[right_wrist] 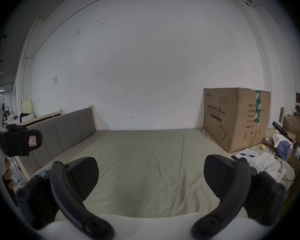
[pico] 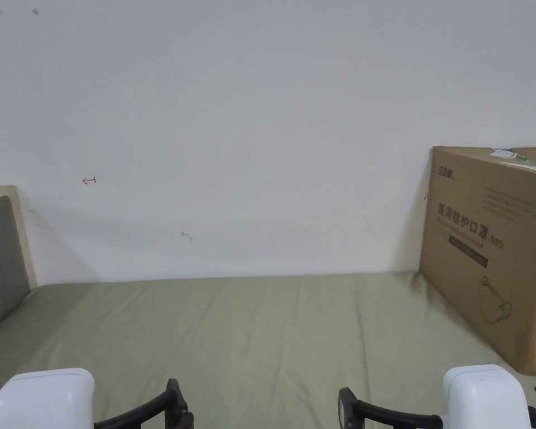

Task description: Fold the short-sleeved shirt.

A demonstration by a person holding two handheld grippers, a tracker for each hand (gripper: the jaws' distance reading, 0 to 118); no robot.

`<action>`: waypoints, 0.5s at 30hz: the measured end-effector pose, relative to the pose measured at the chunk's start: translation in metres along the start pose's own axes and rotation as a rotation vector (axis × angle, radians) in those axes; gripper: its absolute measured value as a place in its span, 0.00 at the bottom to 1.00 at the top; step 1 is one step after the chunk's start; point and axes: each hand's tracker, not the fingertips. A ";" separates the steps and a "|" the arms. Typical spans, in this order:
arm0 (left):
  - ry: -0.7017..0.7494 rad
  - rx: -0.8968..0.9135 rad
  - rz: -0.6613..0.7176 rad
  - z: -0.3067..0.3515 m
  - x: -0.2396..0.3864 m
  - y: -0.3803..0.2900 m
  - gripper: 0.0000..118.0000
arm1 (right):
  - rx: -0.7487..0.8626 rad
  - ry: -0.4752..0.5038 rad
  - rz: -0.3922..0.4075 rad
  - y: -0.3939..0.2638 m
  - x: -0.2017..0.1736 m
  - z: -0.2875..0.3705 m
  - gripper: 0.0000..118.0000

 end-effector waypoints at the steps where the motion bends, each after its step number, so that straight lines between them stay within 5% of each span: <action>1: 0.001 0.001 -0.002 0.000 0.000 0.000 0.94 | 0.000 -0.001 0.000 0.000 0.000 0.000 1.00; 15: 0.017 -0.006 -0.016 -0.003 -0.001 -0.003 0.94 | -0.011 -0.005 0.002 -0.002 -0.001 -0.001 1.00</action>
